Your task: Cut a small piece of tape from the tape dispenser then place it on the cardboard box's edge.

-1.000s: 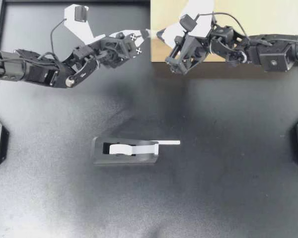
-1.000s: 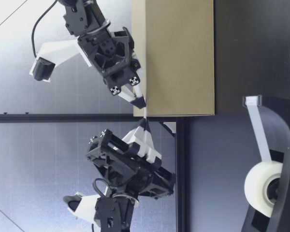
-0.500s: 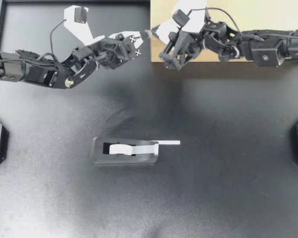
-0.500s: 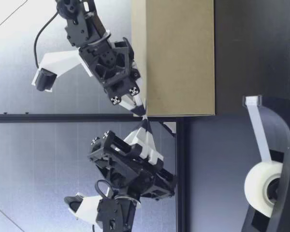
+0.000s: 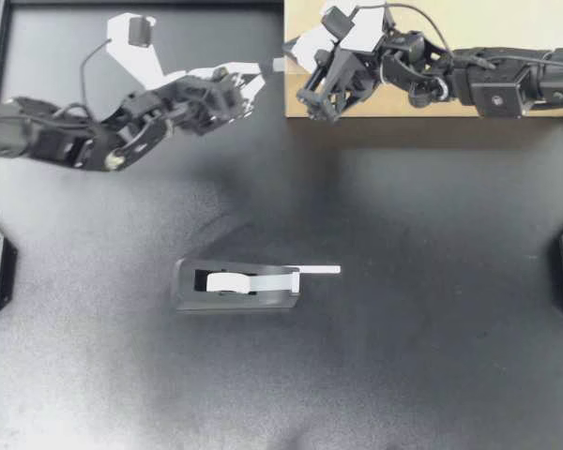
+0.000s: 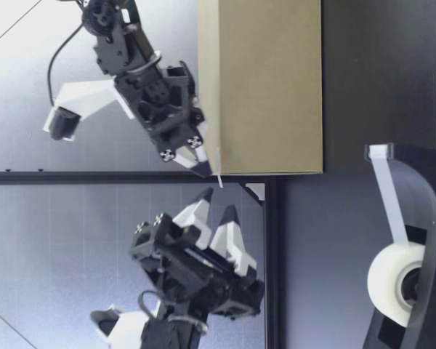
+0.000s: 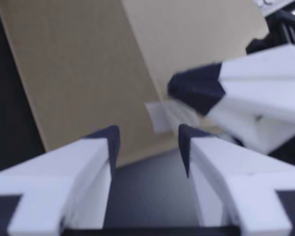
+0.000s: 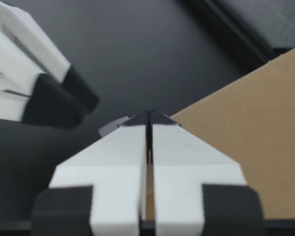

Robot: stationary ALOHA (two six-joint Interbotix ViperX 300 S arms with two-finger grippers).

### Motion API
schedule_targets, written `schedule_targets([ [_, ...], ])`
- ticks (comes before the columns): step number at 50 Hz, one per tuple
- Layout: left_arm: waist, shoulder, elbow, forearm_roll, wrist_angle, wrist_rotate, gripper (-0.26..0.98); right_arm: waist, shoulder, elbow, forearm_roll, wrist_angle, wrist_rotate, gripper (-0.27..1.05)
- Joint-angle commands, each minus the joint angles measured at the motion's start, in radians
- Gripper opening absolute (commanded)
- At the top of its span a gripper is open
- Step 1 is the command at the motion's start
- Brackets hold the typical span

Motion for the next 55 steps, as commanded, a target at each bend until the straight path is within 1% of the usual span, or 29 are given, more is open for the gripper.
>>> schedule_targets([
  [1, -0.026, -0.063, 0.008, 0.005, -0.006, 0.025, 0.40, 0.009, -0.084, -0.014, -0.003, 0.006, 0.002, -0.11],
  [7, -0.075, -0.112, 0.040, 0.008, -0.006, 0.109, 0.40, 0.063, -0.176, 0.012, -0.003, 0.041, 0.005, -0.11],
  [11, -0.112, -0.143, 0.058, 0.021, -0.006, 0.206, 0.40, 0.106, -0.225, 0.035, -0.002, 0.052, 0.006, -0.11],
  [17, -0.186, -0.201, 0.092, 0.046, -0.006, 0.396, 0.40, 0.199, -0.302, 0.084, 0.000, 0.063, 0.014, -0.11],
  [27, -0.284, -0.301, 0.124, 0.052, -0.006, 0.649, 0.40, 0.327, -0.410, 0.156, 0.011, 0.063, 0.032, -0.11],
  [37, -0.364, -0.353, 0.146, 0.083, -0.006, 0.792, 0.40, 0.408, -0.476, 0.218, 0.011, 0.055, 0.057, -0.11],
  [44, -0.400, -0.360, 0.146, 0.129, -0.006, 0.810, 0.35, 0.453, -0.495, 0.242, 0.012, 0.044, 0.061, -0.11],
  [50, -0.411, -0.365, 0.150, 0.160, -0.006, 0.810, 0.31, 0.485, -0.499, 0.261, 0.012, 0.034, 0.061, -0.11],
  [55, -0.413, -0.370, 0.160, 0.166, -0.006, 0.810, 0.28, 0.499, -0.499, 0.278, 0.012, 0.029, 0.061, -0.11],
])
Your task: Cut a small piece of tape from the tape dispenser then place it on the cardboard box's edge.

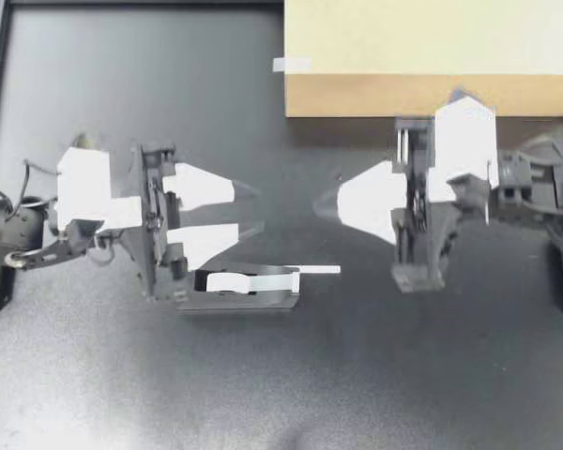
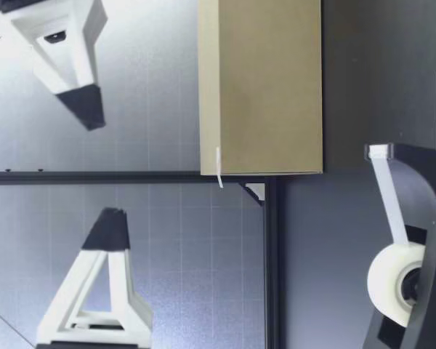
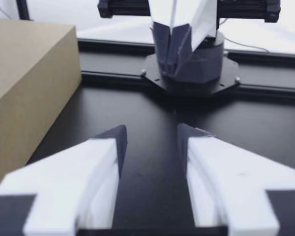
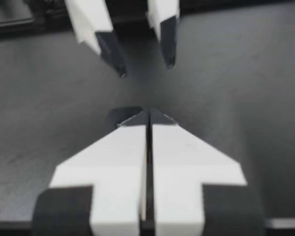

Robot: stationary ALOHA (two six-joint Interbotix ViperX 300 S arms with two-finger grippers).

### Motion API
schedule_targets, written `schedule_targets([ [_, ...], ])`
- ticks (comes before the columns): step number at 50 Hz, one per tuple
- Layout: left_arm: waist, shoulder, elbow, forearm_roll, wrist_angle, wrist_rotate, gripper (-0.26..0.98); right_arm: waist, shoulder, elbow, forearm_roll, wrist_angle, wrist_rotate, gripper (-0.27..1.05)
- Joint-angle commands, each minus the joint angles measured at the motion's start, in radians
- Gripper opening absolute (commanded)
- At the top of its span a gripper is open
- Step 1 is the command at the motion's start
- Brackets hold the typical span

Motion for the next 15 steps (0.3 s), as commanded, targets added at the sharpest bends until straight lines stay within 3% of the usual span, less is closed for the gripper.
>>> schedule_targets([
  [1, -0.005, -0.025, -0.003, 0.006, -0.006, 0.002, 0.28, 0.020, -0.021, 0.002, 0.002, -0.018, 0.000, -0.11],
  [15, -0.005, -0.040, 0.011, 0.006, -0.006, 0.003, 0.28, 0.020, -0.046, 0.026, 0.003, -0.060, -0.002, -0.11],
])
